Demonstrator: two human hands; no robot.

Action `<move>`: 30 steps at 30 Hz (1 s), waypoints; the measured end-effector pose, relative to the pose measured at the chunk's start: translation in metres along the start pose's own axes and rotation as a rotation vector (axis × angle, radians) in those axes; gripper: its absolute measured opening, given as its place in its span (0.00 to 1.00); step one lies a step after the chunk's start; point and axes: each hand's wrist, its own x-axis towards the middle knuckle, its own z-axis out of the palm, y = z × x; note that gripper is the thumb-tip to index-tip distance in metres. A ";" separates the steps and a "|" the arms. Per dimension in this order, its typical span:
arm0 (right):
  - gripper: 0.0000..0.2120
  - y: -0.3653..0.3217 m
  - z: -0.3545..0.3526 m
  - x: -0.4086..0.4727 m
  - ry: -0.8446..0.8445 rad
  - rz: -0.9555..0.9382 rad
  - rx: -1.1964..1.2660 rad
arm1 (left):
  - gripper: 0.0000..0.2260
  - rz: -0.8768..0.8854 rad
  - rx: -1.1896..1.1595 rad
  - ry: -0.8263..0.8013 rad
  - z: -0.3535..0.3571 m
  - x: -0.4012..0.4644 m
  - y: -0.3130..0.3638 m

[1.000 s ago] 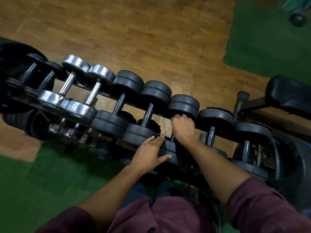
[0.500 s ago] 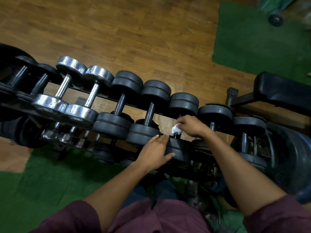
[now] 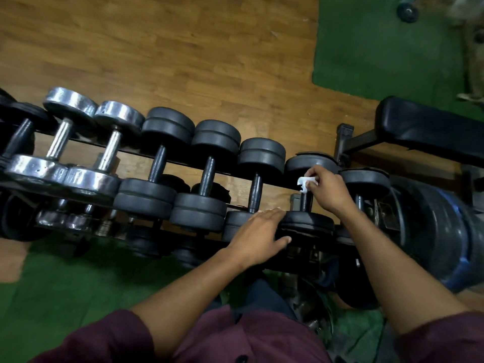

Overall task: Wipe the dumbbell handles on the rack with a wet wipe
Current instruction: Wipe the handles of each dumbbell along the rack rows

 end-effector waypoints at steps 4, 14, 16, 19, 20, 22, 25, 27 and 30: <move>0.10 0.026 0.001 0.008 -0.111 -0.123 -0.303 | 0.34 -0.080 0.006 -0.033 0.013 0.024 0.023; 0.13 0.066 -0.012 0.018 -0.521 -0.419 -0.063 | 0.39 -0.389 0.009 0.066 0.055 0.057 0.061; 0.16 0.072 -0.006 0.021 -0.411 -0.408 -0.047 | 0.41 -0.406 0.009 0.068 0.055 0.057 0.062; 0.14 0.074 0.003 0.016 -0.339 -0.484 -0.077 | 0.41 -0.430 0.022 0.076 0.055 0.057 0.064; 0.14 0.073 0.003 0.012 -0.383 -0.537 -0.100 | 0.41 -0.435 0.028 0.084 0.055 0.057 0.064; 0.16 0.069 -0.002 0.008 -0.510 -0.625 -0.158 | 0.39 -0.436 0.035 0.102 0.056 0.056 0.064; 0.18 0.065 -0.006 0.014 -0.516 -0.612 -0.191 | 0.40 -0.434 0.047 0.109 0.058 0.055 0.062; 0.15 0.063 -0.002 0.016 -0.354 -0.531 -0.196 | 0.41 -0.431 0.042 0.102 0.058 0.055 0.061; 0.13 0.055 0.005 0.014 -0.298 -0.526 -0.262 | 0.41 -0.422 0.037 0.112 0.057 0.054 0.061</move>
